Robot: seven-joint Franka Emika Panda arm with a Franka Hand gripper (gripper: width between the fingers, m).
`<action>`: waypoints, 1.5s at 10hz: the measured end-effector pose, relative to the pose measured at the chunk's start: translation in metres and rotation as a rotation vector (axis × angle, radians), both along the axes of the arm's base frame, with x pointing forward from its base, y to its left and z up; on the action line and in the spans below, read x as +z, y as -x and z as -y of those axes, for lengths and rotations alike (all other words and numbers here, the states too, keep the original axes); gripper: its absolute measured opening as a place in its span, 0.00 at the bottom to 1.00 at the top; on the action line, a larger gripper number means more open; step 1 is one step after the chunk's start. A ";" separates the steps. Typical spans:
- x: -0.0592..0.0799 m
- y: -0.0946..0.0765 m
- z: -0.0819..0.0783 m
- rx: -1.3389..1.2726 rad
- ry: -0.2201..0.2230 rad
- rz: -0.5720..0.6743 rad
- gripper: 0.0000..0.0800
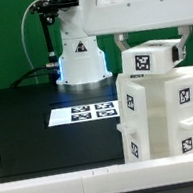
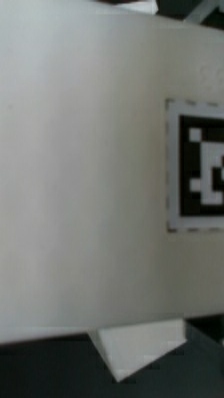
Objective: Assemble cabinet
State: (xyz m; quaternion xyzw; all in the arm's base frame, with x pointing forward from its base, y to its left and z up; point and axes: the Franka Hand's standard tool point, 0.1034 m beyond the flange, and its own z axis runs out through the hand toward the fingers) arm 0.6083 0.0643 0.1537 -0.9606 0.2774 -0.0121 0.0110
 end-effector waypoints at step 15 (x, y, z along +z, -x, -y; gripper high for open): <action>0.003 -0.012 -0.013 -1.117 -0.130 0.001 0.70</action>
Offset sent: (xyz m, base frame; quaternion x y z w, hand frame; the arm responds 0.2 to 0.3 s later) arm -0.0211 -0.0252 -0.0078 -0.0767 0.0131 0.1168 0.9901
